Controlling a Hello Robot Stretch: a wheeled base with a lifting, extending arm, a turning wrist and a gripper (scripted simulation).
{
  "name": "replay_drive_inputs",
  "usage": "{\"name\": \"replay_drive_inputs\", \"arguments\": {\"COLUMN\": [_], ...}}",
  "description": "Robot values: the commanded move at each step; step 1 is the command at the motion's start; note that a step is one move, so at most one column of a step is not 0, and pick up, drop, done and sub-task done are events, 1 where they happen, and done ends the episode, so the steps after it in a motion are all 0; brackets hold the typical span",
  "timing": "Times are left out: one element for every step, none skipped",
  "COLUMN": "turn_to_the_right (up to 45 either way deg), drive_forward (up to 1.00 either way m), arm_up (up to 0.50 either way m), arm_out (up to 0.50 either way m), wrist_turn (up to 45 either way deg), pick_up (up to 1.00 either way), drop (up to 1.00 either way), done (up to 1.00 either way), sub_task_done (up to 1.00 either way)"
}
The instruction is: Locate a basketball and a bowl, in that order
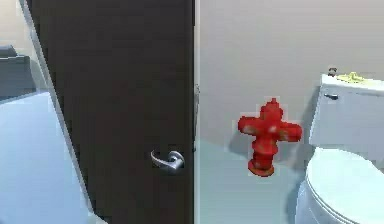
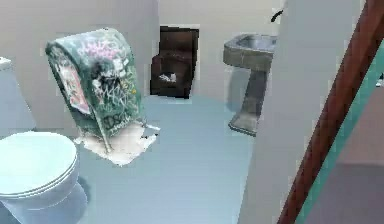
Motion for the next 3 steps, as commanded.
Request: {"name": "replay_drive_inputs", "arguments": {"turn_to_the_right": [45.0, 45.0, 45.0], "drive_forward": [0.0, 0.0, 0.0], "arm_up": [0.0, 0.0, 0.0], "arm_out": [0.0, 0.0, 0.0], "wrist_turn": [0.0, 0.0, 0.0], "pick_up": [0.0, 0.0, 0.0], "drop": [0.0, 0.0, 0.0], "done": [0.0, 0.0, 0.0], "sub_task_done": [0.0, 0.0, 0.0]}}
